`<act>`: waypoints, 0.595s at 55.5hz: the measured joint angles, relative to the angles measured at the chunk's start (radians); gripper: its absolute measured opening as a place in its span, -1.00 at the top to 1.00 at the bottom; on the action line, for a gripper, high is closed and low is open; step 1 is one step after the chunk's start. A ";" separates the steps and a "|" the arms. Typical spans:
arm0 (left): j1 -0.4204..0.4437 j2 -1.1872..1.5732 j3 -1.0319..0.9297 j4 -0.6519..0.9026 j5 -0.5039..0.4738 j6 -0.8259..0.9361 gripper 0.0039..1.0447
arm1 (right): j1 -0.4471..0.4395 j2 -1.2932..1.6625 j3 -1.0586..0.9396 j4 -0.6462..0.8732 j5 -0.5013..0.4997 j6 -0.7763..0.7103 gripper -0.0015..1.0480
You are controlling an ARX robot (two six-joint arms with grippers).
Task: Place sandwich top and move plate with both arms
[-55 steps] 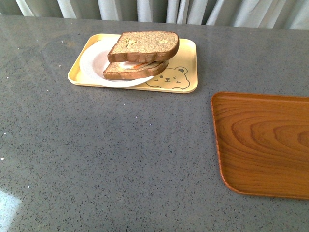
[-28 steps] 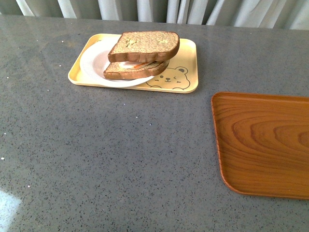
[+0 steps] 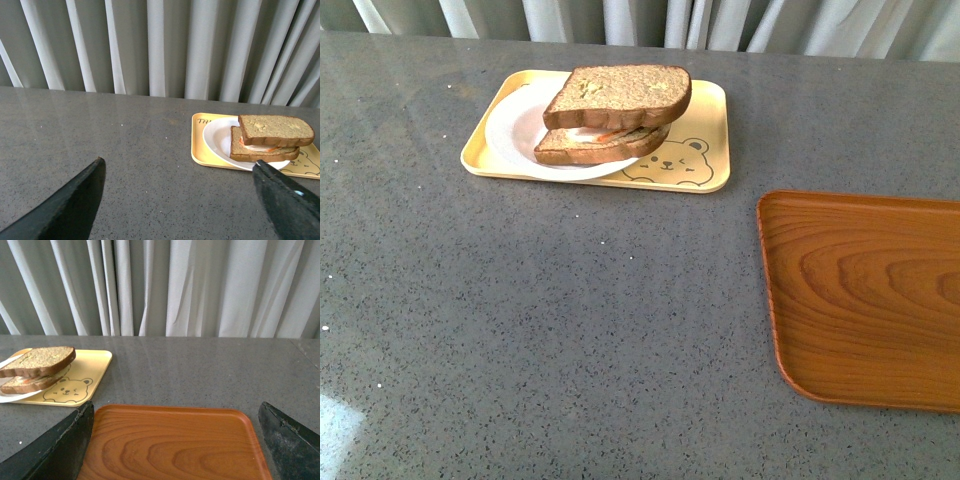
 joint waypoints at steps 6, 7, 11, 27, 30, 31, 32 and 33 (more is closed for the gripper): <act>0.000 0.000 0.000 0.000 0.000 0.000 -0.83 | 0.000 0.000 0.000 0.000 0.000 0.000 -0.82; 0.000 0.000 0.000 0.000 0.000 0.000 -0.83 | 0.000 0.000 0.000 0.000 0.000 0.000 -0.82; 0.000 0.000 0.000 0.000 0.000 0.000 -0.83 | 0.000 0.000 0.000 0.000 0.000 0.000 -0.82; 0.000 0.000 0.000 0.000 0.000 0.000 -0.83 | 0.000 0.000 0.000 0.000 0.000 0.000 -0.82; 0.000 0.000 0.000 0.000 0.000 0.000 -0.83 | 0.000 0.000 0.000 0.000 0.000 0.000 -0.82; 0.000 0.000 0.000 0.000 0.000 0.000 -0.83 | 0.000 0.000 0.000 0.000 0.000 0.000 -0.82; 0.000 0.000 0.000 0.000 0.000 0.000 -0.83 | 0.000 0.000 0.000 0.000 0.000 0.000 -0.82; 0.000 0.000 0.000 0.000 0.000 0.000 -0.83 | 0.000 0.000 0.000 0.000 0.000 0.000 -0.82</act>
